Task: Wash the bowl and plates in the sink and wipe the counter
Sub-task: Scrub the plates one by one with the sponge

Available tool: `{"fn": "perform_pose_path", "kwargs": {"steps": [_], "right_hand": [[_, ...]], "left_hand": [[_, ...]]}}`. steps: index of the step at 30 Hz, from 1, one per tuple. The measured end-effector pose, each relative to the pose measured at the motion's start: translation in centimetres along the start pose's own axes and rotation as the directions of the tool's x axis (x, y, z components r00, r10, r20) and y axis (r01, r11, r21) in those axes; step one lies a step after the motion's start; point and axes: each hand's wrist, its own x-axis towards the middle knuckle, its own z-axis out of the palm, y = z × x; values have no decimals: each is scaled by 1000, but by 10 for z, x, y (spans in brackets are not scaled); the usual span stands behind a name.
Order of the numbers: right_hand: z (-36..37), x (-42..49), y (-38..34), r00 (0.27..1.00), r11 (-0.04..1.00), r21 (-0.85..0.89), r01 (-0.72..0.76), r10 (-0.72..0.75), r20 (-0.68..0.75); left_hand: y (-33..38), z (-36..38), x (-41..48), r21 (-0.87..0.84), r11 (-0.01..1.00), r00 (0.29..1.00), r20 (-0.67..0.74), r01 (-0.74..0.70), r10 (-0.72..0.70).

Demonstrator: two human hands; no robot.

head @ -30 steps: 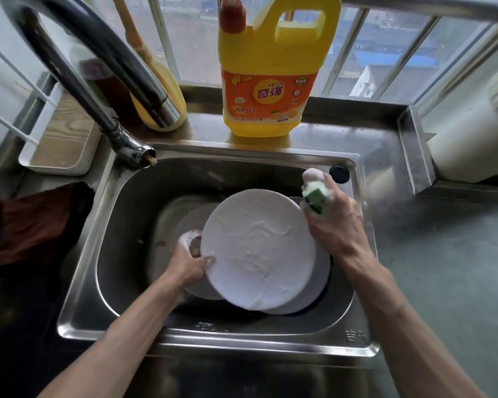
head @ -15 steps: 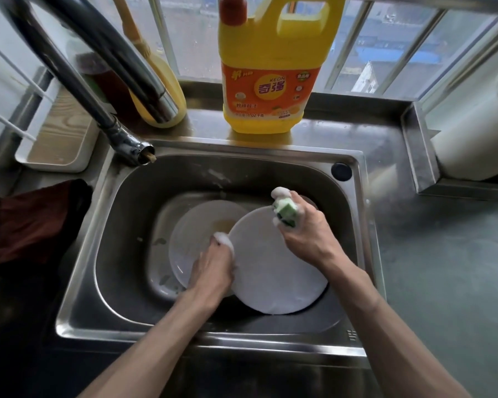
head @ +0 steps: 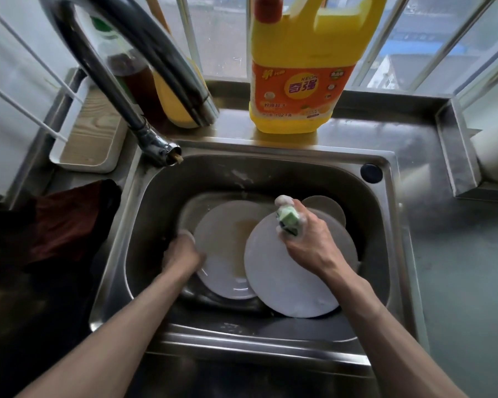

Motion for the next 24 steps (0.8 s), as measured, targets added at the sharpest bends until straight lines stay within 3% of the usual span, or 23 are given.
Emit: {"fn": "perform_pose_path", "kwargs": {"steps": [2, 5, 8, 13, 18, 24], "right_hand": [[8, 1, -2, 1000, 1000, 2, -4, 4, 8], [16, 3, -2, 1000, 1000, -6, -1, 1, 13], [19, 4, 0, 999, 1000, -13, -22, 22, 23], [25, 3, 1, 996, 997, -8, -82, 82, 46], [28, 1, -2, 992, 993, 10, -114, 113, 52], [31, -1, -6, 988, 990, 30, -137, 135, 71]], "left_hand": [[0, 5, 5, -72, 995, 994, 94, 69, -62], [-1, 8, 10, -103, 991, 992, 95, 87, -77], [0, 2, 12, -272, 958, 993, 106, 87, -60], [1, -26, 0, -472, 868, 986, -15, -152, 164], [-4, -46, -19, -329, 806, 868, -106, -491, 485], [-2, -59, -42, -159, 766, 768, -314, -623, 559]]}}
